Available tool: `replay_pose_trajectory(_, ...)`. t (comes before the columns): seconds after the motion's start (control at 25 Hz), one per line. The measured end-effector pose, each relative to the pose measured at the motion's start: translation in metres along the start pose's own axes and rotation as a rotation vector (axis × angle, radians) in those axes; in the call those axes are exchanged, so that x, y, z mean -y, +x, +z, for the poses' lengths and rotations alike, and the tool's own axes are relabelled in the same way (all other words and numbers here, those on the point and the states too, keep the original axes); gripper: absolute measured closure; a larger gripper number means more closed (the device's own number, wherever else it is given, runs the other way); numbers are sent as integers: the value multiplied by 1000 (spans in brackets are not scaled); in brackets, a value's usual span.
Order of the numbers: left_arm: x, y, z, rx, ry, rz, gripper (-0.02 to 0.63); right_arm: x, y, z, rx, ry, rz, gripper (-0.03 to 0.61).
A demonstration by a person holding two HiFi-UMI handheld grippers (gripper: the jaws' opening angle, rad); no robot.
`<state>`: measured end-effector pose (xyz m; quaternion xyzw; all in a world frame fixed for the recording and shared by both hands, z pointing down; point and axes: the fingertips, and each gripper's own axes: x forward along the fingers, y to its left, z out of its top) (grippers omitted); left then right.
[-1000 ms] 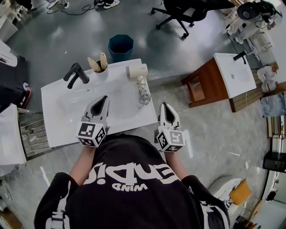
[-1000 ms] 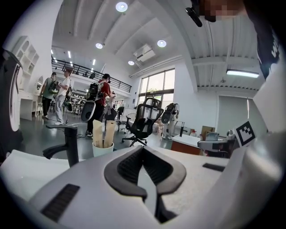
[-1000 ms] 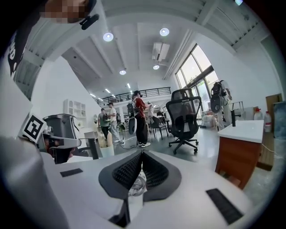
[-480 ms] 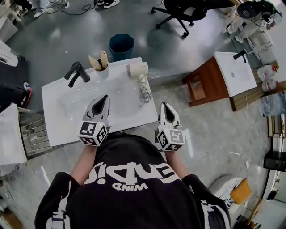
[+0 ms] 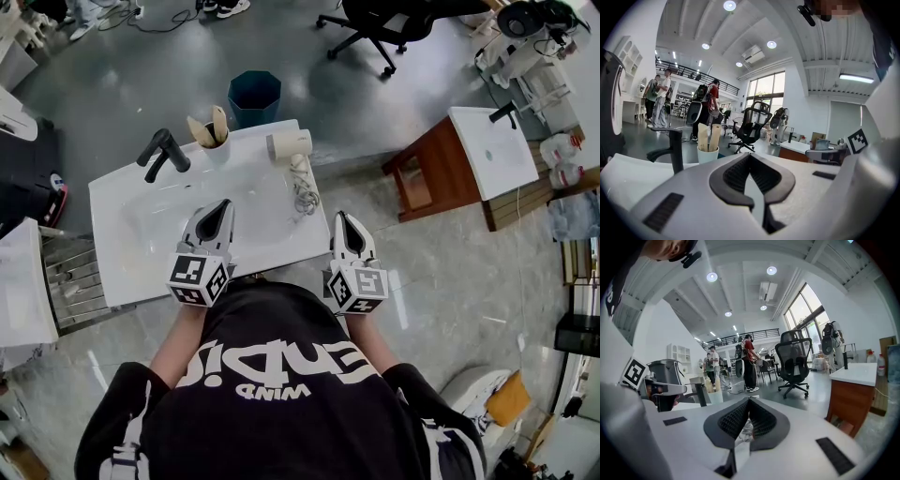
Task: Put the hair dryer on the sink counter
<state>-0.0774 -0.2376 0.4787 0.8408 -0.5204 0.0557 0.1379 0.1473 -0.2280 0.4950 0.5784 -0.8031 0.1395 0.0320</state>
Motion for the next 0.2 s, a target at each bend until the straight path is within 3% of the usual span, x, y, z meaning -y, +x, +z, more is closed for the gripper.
replay_pose_trajectory(0.2,1,2,1,1,-6,-5,604,2,3,-1,-5,5,-5,555)
